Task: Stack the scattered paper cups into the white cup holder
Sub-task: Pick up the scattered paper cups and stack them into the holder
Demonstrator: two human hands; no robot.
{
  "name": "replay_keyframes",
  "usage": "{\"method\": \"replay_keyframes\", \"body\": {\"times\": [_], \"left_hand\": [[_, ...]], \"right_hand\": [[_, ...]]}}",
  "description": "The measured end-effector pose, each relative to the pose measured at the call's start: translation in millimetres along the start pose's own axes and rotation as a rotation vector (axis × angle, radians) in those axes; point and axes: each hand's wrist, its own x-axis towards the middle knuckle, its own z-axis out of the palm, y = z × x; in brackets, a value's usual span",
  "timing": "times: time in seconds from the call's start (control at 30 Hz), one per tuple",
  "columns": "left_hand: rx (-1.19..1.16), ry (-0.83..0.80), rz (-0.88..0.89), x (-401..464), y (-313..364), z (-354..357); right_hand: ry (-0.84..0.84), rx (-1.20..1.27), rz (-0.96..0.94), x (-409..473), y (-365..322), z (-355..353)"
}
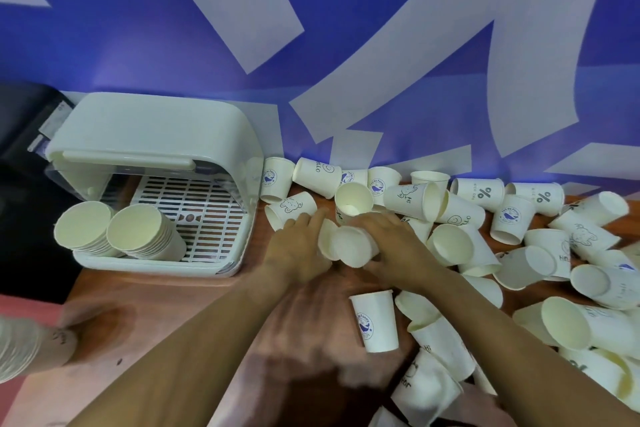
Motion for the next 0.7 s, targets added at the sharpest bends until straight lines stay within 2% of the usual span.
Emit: {"method": "replay_keyframes", "body": {"times": [0.13,0.27,0.37,0.7], "left_hand": [[-0.092,0.026,-0.029,-20,-5,-19],[-0.121,0.133,-0.016,-45,-9,-43],[-0.109,0.192,-0.010,-63,-15,-60],[-0.024,0.186,0.008,-108,-58,-107]], "right_hand": [[0.039,0.113,0.103,-1,-21,-24],[0.095,0.212,0.145,-5,-39,-34],[0.100,0.192,0.167,-5,-55,-33],[0.108,0.185,0.188,-7,-129,-29]]}}
